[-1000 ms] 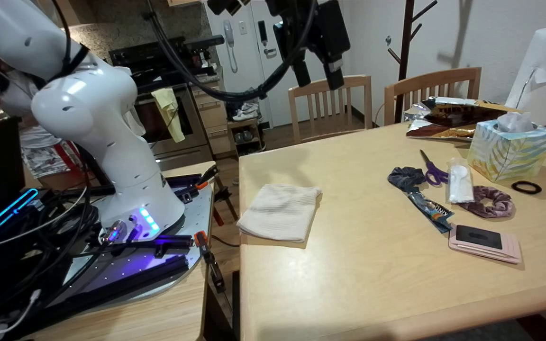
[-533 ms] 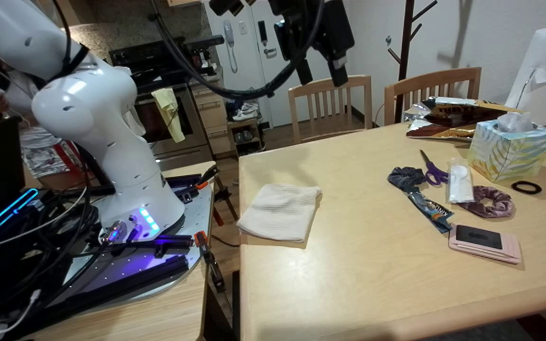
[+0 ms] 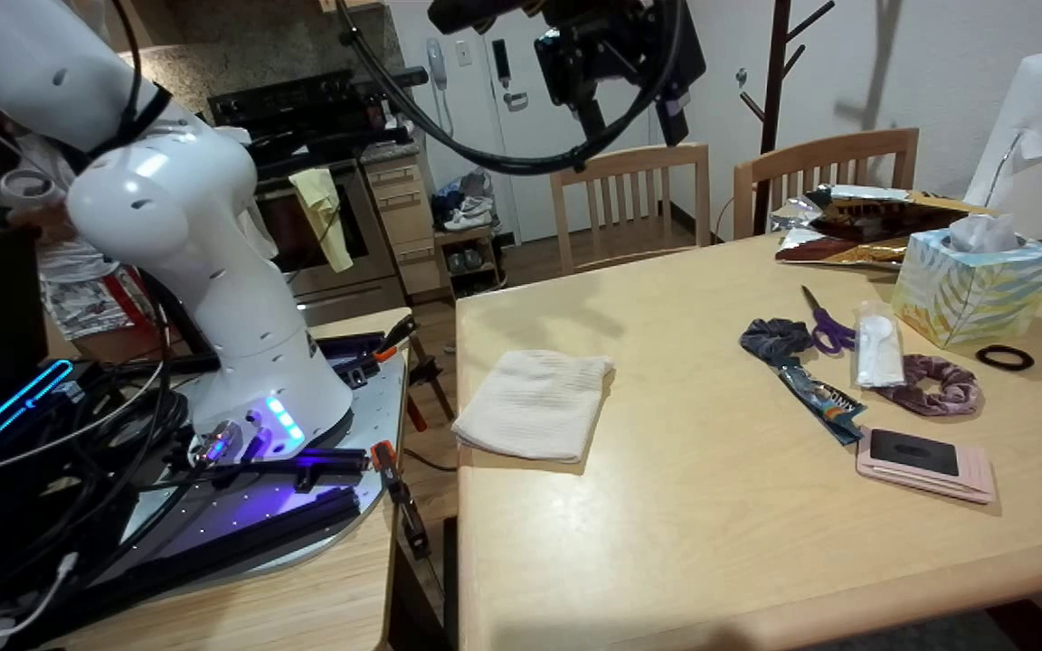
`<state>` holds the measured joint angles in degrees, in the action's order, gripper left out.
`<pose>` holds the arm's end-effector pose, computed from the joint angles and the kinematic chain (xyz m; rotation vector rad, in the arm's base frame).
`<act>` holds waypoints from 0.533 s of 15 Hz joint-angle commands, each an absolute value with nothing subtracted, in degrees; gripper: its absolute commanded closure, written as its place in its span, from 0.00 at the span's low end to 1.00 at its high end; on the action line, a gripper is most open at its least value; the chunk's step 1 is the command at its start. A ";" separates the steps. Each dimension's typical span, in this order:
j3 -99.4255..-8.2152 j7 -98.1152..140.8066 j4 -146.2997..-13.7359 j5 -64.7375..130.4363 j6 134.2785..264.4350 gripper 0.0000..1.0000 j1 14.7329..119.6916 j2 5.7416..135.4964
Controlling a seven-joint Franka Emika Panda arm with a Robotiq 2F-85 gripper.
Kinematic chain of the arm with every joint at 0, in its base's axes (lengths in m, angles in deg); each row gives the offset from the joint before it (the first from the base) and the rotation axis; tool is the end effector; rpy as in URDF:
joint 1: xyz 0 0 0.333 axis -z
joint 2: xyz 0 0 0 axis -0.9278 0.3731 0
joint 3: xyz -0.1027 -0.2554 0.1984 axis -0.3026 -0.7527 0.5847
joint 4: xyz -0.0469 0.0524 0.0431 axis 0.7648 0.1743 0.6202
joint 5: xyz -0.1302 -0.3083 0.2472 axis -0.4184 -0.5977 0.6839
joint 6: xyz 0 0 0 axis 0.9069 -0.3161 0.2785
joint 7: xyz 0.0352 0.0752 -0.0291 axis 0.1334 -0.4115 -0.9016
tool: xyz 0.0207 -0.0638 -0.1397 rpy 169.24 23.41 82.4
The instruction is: Move the scrunchie to the back left corner of the table
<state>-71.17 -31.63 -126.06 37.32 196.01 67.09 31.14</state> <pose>0.4466 -0.1659 0.4387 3.0155 0.7445 0.4671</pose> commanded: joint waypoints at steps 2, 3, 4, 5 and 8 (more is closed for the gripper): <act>-70.95 -39.07 -116.06 43.98 190.72 0.00 65.42 41.50; -70.77 -39.57 -113.18 45.86 189.56 0.00 65.33 45.10; -70.23 -40.08 -110.87 46.65 188.76 0.00 65.85 48.14; -70.10 -42.95 -108.23 49.87 187.65 0.00 65.73 51.58; -66.56 -46.60 -102.49 54.96 185.92 0.00 68.60 59.52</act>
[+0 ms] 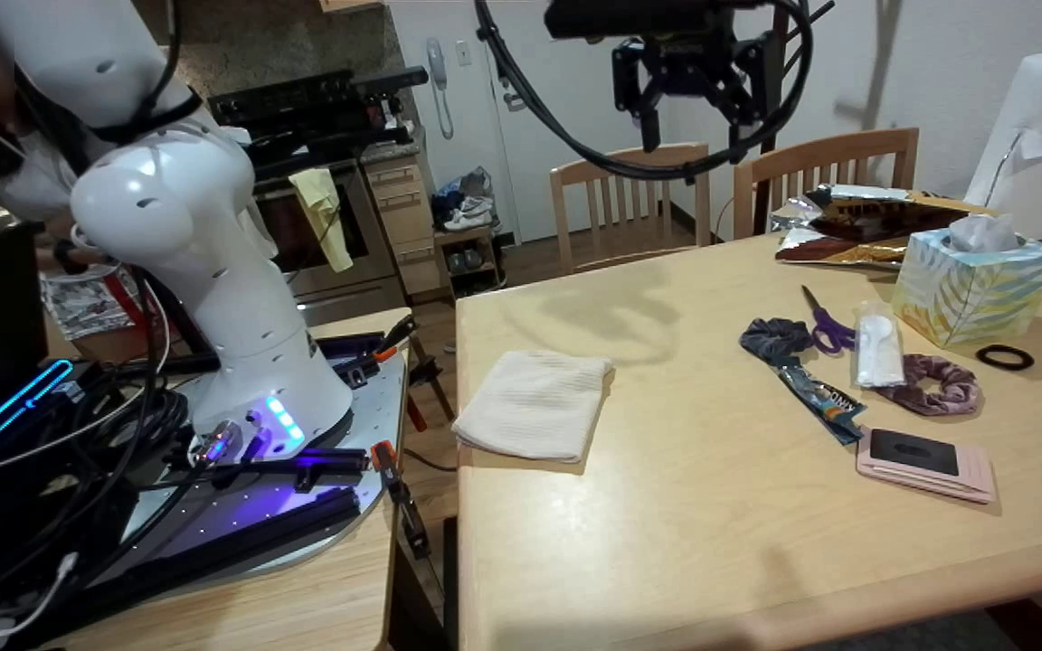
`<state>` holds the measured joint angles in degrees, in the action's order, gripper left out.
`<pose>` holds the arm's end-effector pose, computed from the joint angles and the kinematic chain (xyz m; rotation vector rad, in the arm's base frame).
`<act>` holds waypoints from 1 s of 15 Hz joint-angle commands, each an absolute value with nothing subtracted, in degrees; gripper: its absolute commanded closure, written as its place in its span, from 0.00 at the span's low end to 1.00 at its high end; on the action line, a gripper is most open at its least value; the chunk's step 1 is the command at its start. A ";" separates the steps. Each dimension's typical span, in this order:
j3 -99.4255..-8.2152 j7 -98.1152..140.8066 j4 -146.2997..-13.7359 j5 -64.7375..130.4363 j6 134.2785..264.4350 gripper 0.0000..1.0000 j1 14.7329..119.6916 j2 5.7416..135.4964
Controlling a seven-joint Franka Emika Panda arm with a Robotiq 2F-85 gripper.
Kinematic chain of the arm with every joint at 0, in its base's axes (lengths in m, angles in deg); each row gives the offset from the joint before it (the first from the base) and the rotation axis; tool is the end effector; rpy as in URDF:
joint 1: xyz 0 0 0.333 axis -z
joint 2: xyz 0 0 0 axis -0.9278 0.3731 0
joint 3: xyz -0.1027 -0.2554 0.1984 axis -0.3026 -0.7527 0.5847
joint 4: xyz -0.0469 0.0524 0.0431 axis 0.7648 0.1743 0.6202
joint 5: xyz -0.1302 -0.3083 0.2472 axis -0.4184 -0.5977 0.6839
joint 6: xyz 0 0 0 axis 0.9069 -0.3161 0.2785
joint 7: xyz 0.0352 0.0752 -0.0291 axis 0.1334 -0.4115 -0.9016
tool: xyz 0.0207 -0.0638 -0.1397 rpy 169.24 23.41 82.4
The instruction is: Move the scrunchie to the back left corner of the table
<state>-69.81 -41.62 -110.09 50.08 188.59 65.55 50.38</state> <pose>0.5396 -0.1499 0.4071 -2.8635 -0.8606 -0.3159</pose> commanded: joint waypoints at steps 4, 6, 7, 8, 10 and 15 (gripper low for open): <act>-60.36 -48.64 -96.71 55.70 185.50 0.00 72.49 67.35; -57.79 -48.35 -94.76 54.57 185.32 0.00 73.87 70.00; -56.59 -48.49 -93.66 54.45 184.98 0.00 74.46 71.32; -55.74 -47.99 -92.35 53.59 183.92 0.00 74.86 72.14; -54.35 -47.83 -90.69 52.10 182.72 0.00 75.47 73.69; -53.32 -45.88 -93.29 52.78 185.06 0.00 75.97 72.38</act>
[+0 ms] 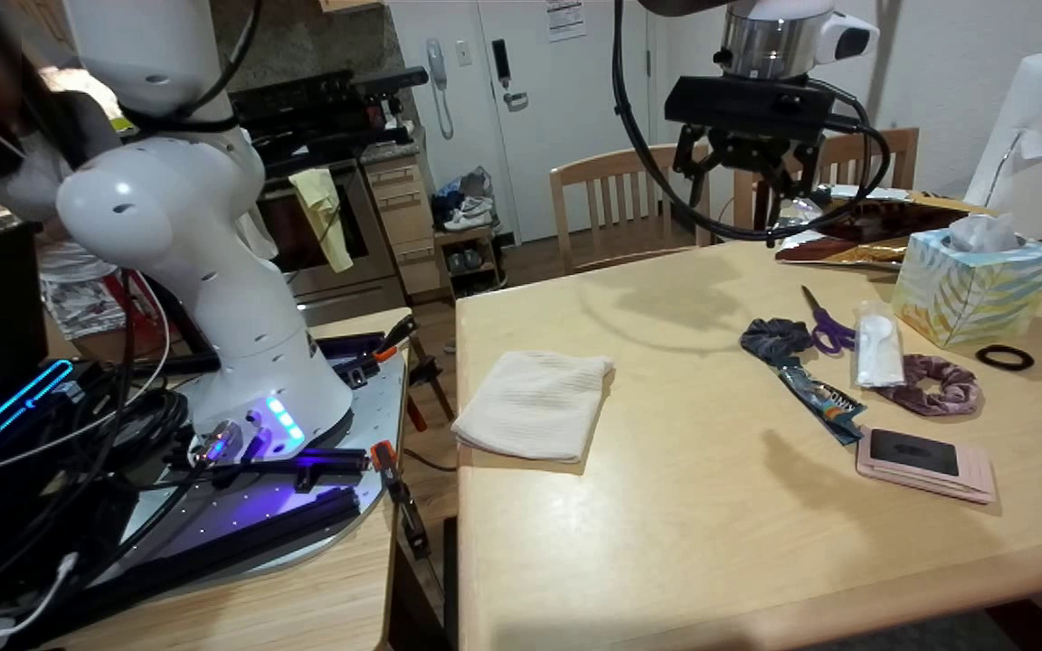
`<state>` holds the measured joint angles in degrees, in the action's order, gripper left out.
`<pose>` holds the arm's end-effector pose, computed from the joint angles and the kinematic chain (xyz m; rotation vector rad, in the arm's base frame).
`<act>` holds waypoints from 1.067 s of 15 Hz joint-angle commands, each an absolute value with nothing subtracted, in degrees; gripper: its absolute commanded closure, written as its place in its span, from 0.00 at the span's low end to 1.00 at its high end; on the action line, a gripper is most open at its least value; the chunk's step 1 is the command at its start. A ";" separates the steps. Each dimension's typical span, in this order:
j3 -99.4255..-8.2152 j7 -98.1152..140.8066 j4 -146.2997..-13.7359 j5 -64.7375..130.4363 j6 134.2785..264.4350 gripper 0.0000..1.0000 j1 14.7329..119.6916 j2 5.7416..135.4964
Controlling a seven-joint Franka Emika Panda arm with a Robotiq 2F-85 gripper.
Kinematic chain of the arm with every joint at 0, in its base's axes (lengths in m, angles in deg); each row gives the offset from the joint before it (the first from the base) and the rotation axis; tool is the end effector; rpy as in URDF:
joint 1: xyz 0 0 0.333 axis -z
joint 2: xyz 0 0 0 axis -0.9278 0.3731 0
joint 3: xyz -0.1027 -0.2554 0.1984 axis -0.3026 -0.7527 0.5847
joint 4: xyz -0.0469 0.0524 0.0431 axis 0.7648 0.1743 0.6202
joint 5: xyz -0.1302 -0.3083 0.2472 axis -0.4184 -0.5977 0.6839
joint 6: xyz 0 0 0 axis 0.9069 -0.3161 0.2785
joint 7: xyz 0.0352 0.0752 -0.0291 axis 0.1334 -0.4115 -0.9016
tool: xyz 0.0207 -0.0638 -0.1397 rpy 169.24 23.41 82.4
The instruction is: Move the scrunchie to the back left corner of the table
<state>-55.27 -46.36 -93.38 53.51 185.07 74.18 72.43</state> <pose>0.6412 -0.1001 0.3125 -2.7194 -1.0535 -0.1341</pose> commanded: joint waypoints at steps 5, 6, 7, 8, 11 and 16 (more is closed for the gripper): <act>-54.64 -40.40 -94.15 49.49 184.70 0.00 76.27 70.21; -54.26 -40.54 -92.31 48.56 183.02 0.00 76.26 71.67; -53.56 -41.77 -90.79 48.29 181.65 0.00 76.22 72.97; -52.65 -43.32 -89.23 48.59 180.18 0.00 76.19 74.40; -50.19 -43.90 -84.00 47.64 176.41 0.00 75.21 79.14; -49.03 -39.08 -74.59 41.23 171.23 0.00 72.82 88.58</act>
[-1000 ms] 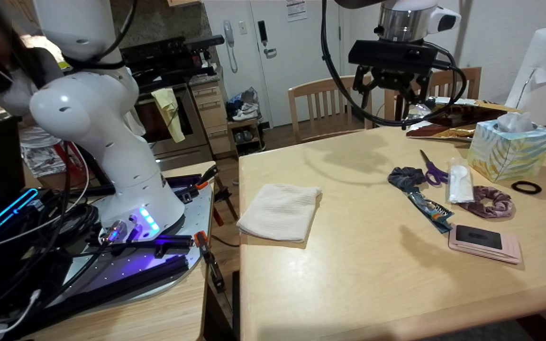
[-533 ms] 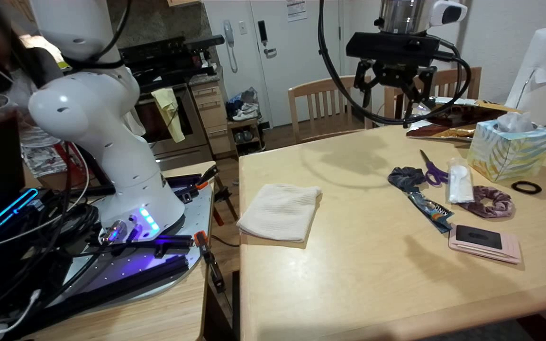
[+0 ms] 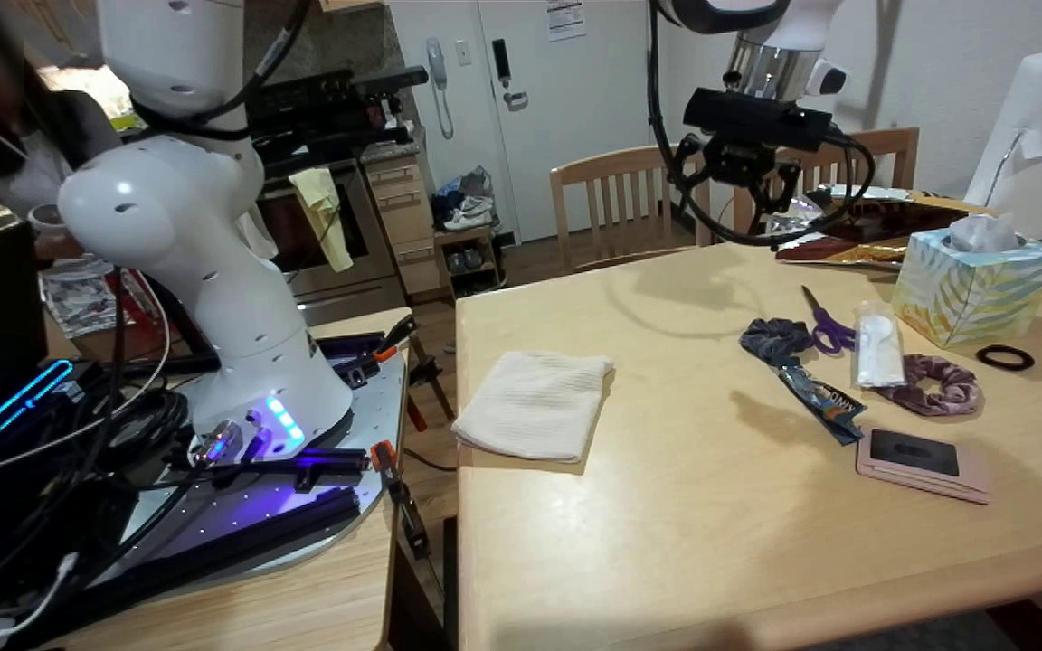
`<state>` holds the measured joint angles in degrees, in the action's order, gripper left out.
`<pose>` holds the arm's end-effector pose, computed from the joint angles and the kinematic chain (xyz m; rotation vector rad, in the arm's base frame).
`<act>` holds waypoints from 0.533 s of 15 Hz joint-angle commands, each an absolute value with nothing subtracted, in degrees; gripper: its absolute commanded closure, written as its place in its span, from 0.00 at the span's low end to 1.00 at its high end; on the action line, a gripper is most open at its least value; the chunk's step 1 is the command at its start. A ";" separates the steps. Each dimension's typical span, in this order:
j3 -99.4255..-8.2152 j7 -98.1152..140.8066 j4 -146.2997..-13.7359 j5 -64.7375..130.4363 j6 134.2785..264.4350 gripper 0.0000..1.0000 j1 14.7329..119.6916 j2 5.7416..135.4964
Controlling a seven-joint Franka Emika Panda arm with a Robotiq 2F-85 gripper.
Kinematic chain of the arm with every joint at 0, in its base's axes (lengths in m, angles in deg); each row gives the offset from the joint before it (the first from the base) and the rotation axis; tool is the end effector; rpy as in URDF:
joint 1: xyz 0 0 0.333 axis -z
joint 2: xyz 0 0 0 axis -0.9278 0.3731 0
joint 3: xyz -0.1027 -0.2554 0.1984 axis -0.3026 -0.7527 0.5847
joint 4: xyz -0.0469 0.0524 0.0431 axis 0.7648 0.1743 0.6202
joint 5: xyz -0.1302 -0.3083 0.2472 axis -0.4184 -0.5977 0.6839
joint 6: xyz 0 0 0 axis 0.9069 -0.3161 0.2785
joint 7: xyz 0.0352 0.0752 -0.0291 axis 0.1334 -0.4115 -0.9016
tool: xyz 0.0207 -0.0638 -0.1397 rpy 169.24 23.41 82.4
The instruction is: Move the scrunchie to the back left corner of the table
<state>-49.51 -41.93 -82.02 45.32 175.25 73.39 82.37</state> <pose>0.6740 -0.0396 0.2740 -2.6320 -1.2108 0.1454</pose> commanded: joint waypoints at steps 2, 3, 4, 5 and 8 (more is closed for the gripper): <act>-49.49 -35.13 -71.70 38.16 171.68 0.00 71.57 92.07; -49.44 -33.75 -70.29 36.77 172.11 0.00 71.12 93.85; -49.31 -31.71 -69.06 36.30 172.76 0.00 70.90 95.35; -49.12 -29.70 -67.82 36.27 173.23 0.00 70.77 96.79; -47.73 -25.68 -64.80 38.06 174.20 0.00 71.16 100.24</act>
<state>-49.09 -30.47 -69.70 38.13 174.15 70.73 96.34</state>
